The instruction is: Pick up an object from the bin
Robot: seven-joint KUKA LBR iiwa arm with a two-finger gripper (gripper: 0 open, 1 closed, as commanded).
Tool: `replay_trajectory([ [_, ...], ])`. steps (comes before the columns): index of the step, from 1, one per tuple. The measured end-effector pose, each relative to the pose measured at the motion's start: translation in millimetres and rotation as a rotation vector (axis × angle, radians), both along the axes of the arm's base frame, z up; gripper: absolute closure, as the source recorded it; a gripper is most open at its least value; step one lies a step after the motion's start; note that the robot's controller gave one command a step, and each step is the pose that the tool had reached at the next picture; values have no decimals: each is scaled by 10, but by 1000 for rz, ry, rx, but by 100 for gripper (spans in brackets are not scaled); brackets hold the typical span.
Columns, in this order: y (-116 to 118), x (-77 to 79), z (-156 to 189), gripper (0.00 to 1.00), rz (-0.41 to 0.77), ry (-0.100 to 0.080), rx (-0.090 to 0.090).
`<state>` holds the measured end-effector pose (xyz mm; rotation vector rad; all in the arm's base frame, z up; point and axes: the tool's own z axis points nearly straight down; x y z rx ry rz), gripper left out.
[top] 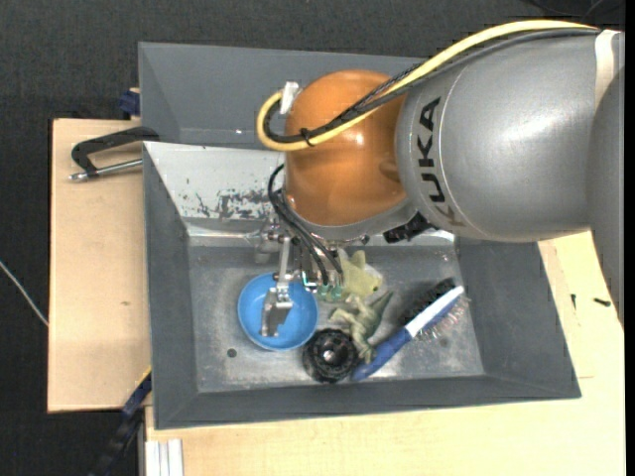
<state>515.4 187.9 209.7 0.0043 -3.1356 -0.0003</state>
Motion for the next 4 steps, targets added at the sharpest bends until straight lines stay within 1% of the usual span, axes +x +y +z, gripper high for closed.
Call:
replay_trajectory([
  [1, -710, 216, -1103, 0, 59, -31, 9],
  [2, -1286, 456, -1279, 0, 97, -55, 13],
  [3, -936, 44, -1236, 0, 372, -24, 5],
  [4, -772, -17, -1303, 0, 660, -45, 1],
])
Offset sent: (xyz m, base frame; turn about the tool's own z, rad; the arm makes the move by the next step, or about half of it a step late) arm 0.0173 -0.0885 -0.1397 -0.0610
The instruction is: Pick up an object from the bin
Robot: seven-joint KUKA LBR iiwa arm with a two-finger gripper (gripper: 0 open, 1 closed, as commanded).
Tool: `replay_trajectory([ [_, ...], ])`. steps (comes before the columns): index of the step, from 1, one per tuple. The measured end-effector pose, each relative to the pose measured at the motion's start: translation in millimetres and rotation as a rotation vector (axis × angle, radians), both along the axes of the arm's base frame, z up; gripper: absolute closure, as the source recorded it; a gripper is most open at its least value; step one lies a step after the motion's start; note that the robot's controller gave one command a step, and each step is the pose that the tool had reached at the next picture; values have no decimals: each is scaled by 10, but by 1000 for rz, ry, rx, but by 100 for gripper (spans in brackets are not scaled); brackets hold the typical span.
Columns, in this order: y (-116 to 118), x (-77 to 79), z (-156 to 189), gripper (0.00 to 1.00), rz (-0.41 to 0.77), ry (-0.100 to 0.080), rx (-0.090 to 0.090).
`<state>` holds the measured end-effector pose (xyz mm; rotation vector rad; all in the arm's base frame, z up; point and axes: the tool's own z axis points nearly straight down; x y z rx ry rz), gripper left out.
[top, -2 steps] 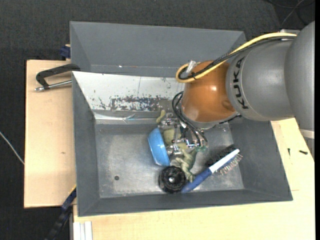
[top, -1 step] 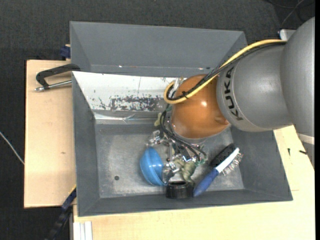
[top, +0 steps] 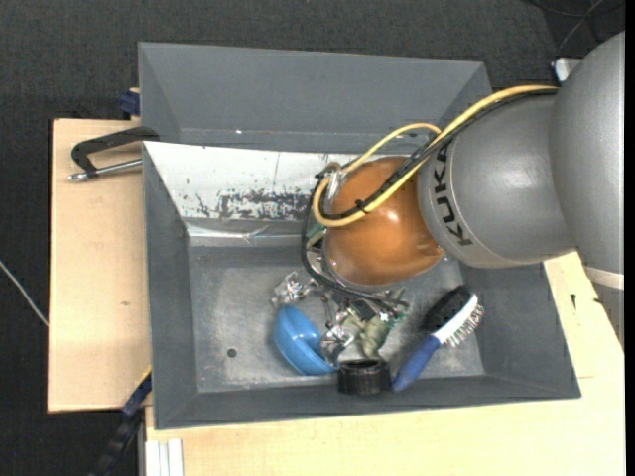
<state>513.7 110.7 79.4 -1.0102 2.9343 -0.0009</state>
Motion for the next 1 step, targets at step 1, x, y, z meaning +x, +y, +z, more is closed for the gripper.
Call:
replay_trajectory([
  [1, 19, -34, -11, 100, 0, 10, 2],
])
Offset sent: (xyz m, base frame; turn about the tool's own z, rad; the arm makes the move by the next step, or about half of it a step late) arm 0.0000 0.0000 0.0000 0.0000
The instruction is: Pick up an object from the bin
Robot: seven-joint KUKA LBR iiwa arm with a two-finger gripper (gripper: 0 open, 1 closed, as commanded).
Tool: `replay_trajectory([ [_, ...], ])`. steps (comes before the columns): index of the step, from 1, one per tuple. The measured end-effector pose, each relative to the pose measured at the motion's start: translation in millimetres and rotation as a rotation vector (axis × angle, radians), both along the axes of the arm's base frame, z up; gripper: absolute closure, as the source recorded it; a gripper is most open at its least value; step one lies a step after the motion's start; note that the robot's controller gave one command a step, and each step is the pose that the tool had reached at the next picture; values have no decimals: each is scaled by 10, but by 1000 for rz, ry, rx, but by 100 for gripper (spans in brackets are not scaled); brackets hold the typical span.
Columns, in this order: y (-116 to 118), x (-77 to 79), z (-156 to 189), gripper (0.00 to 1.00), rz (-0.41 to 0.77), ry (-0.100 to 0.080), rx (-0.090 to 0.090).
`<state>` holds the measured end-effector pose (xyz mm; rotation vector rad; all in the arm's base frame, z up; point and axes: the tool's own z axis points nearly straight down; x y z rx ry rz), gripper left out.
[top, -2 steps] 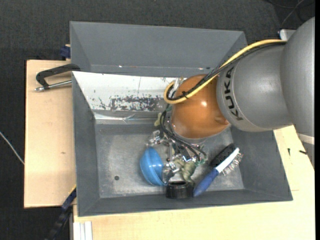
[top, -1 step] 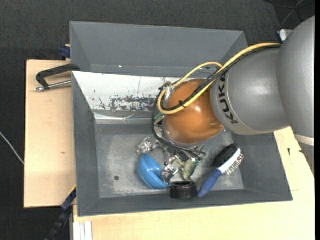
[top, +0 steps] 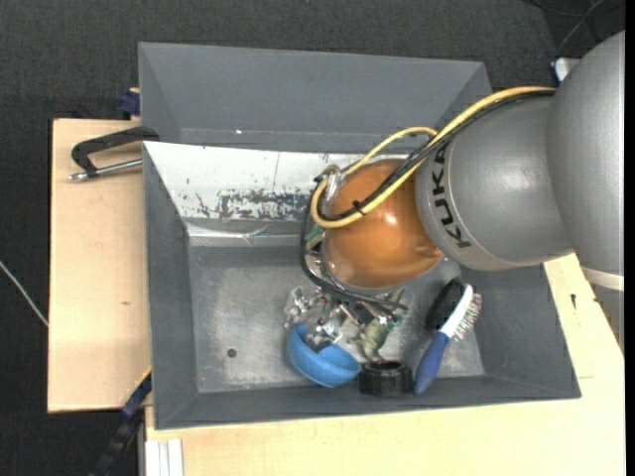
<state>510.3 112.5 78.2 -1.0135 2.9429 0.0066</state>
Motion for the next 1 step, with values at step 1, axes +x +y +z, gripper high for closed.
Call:
replay_trajectory([
  [1, -691, -1, 1425, 100, 338, 12, -18],
])
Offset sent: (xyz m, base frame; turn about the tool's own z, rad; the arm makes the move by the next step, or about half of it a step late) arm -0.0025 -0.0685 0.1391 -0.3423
